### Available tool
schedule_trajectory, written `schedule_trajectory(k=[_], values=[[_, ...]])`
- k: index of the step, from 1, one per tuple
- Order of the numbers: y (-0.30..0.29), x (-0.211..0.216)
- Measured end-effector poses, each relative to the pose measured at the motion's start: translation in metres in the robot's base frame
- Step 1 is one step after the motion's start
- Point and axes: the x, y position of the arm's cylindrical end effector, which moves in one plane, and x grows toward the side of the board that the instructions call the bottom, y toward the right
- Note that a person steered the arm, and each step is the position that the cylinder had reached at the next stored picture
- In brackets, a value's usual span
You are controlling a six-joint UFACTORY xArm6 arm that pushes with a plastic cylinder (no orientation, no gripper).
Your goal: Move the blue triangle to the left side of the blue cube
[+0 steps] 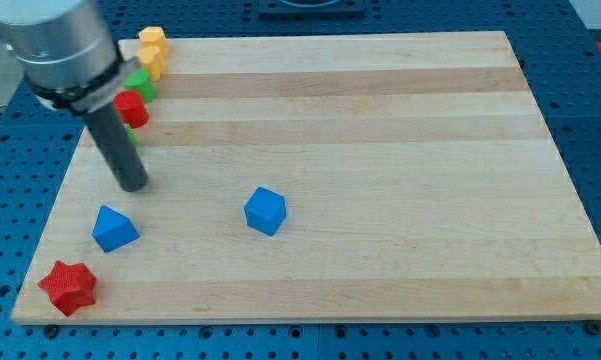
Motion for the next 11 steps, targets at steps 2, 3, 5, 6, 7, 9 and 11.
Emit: schedule_trajectory(k=[2,3,5,6,7,9,11], values=[[-0.046,0.025],[-0.046,0.078],[-0.031,0.116],[0.006,0.102],[0.062,0.08],[0.128,0.08],[0.062,0.157]])
